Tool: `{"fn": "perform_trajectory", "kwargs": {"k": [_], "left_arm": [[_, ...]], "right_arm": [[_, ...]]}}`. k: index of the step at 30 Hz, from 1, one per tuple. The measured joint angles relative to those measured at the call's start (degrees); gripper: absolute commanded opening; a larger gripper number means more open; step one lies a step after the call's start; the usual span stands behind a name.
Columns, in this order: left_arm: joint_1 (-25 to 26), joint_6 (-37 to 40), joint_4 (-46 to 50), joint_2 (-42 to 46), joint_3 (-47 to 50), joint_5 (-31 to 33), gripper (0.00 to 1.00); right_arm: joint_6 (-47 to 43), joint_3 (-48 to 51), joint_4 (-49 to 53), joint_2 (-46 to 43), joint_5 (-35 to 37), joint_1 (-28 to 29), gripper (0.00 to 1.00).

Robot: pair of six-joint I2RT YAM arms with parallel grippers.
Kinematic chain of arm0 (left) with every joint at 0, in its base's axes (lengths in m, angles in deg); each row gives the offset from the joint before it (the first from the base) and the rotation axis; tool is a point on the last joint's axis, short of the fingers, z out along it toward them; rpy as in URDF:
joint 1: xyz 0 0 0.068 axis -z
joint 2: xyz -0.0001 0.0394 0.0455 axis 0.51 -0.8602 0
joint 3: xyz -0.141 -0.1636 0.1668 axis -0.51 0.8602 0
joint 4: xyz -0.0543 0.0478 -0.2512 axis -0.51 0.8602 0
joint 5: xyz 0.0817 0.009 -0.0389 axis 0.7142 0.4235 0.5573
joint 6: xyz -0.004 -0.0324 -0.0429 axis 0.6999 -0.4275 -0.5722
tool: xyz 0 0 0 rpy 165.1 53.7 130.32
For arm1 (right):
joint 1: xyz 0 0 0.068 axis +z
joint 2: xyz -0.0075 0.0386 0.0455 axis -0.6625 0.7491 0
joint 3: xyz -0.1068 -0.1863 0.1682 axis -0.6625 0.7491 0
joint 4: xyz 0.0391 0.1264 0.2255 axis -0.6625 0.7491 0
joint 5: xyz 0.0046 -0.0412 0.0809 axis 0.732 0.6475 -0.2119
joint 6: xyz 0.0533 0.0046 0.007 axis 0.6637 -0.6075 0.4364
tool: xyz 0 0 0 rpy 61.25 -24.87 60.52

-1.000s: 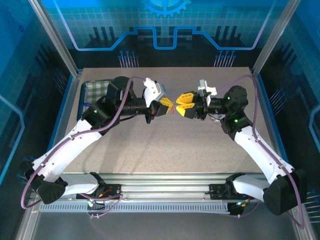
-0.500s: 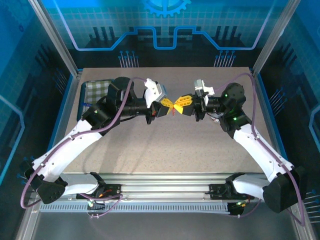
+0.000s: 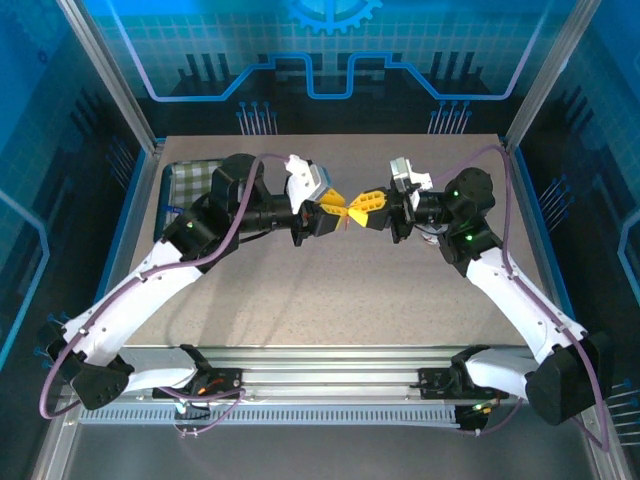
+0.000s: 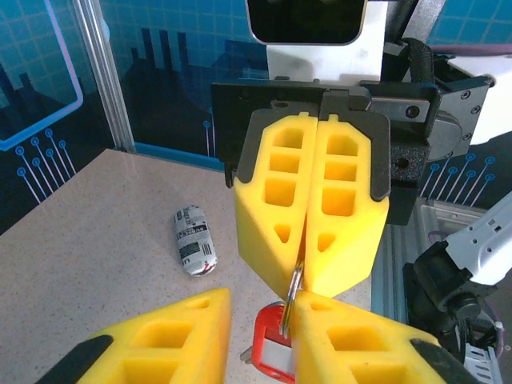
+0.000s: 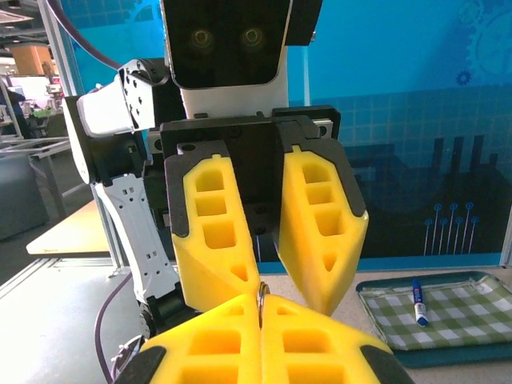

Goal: Remove the keys from the keyring

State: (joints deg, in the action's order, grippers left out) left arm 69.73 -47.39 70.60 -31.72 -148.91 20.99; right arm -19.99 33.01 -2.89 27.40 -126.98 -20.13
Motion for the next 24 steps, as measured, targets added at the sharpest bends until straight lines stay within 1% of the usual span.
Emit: {"fn": "perform_trajectory", "kwargs": {"k": [2,4,5,10,18,24], "left_arm": [[-0.1,-0.1,-0.7,0.2,0.5,0.2,0.33],[-0.2,-0.3,-1.4,0.5,1.0,0.2,0.29],[-0.2,-0.7,-2.0,0.8,1.7,0.1,0.29],[-1.0,-2.4,-3.4,2.4,4.9,-0.5,0.30],[-1.8,-4.7,-5.5,2.4,5.4,-2.0,0.35],[-1.8,-6.1,-7.3,2.4,5.5,-3.4,0.32]], "right_arm": [[1.3,0.3,-1.5,0.0,-0.2,-0.1,0.00],[2.5,0.8,-3.0,0.0,-0.2,-0.1,0.00],[3.2,1.1,-3.8,0.1,-0.1,-0.2,0.00],[5.4,1.4,-7.1,0.3,0.4,-0.4,0.00],[7.8,1.8,-11.1,0.3,0.5,-0.4,0.01],[9.4,2.2,-13.4,0.5,0.4,-0.4,0.02]]}}
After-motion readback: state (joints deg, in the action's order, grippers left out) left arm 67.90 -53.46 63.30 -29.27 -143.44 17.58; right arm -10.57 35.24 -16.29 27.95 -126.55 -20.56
